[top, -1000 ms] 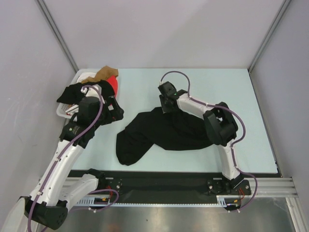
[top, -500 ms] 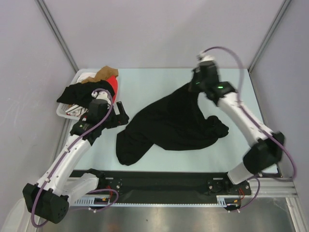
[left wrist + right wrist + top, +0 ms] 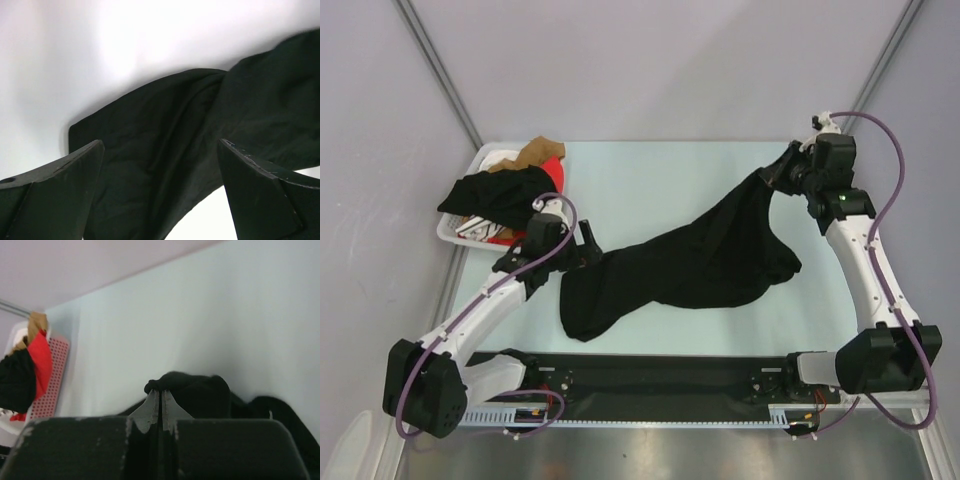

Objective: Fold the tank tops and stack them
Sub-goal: Flatten the tank top out

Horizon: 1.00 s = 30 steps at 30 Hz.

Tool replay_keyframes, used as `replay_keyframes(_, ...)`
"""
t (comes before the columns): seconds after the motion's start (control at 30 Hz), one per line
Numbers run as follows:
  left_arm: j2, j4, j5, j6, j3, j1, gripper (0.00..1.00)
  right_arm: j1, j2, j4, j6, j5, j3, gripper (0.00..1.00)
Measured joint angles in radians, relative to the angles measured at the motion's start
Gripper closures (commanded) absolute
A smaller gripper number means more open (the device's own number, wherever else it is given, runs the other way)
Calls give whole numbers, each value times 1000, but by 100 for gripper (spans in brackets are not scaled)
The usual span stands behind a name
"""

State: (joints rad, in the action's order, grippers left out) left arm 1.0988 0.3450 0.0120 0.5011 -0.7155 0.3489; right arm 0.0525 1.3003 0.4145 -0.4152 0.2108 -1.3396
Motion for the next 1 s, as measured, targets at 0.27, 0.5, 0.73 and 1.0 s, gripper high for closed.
replay_keyframes(0.27,14,-66,-19,-3,22,110,1,-63,18,29,-23,9,36,100)
replay_keyframes(0.5,42,-70,-27,8,60,194,3,-186,18,19,-72,-40,51,100)
replay_keyframes(0.73,-160,-3,3,66,213,200,4,-214,18,23,-87,-82,66,100)
replay_keyframes(1.0,-482,115,43,210,246,300,0,-231,18,19,-109,-91,84,100)
